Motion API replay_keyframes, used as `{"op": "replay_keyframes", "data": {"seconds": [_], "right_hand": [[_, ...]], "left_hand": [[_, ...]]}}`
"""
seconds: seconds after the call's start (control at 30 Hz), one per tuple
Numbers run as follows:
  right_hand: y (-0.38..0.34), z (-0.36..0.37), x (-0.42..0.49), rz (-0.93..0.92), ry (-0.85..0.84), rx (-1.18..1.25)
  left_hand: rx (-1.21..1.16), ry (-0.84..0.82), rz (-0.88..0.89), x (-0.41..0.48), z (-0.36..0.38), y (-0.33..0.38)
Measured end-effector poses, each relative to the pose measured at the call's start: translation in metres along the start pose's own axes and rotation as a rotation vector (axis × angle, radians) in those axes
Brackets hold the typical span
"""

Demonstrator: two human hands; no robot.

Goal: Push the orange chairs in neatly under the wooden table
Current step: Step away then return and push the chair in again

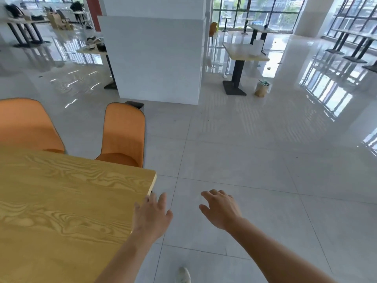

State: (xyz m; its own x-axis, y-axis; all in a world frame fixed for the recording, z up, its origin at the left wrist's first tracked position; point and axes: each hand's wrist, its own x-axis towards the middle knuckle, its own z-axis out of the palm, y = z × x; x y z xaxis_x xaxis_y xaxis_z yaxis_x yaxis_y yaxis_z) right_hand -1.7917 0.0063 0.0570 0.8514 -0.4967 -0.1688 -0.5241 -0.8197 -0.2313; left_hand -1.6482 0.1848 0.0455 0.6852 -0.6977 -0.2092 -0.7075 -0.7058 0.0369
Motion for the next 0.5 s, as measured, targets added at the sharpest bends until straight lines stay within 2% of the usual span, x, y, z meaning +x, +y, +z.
{"op": "replay_keyframes", "data": {"seconds": [0.23, 0.5], "right_hand": [[0.029, -0.041, 0.13, 0.011, -0.012, 0.011], [0.074, -0.078, 0.268, -0.058, -0.029, 0.022]], "left_hand": [[0.004, -0.03, -0.016, 0.126, -0.032, 0.006], [-0.017, 0.023, -0.098, 0.253, -0.06, 0.017]]}}
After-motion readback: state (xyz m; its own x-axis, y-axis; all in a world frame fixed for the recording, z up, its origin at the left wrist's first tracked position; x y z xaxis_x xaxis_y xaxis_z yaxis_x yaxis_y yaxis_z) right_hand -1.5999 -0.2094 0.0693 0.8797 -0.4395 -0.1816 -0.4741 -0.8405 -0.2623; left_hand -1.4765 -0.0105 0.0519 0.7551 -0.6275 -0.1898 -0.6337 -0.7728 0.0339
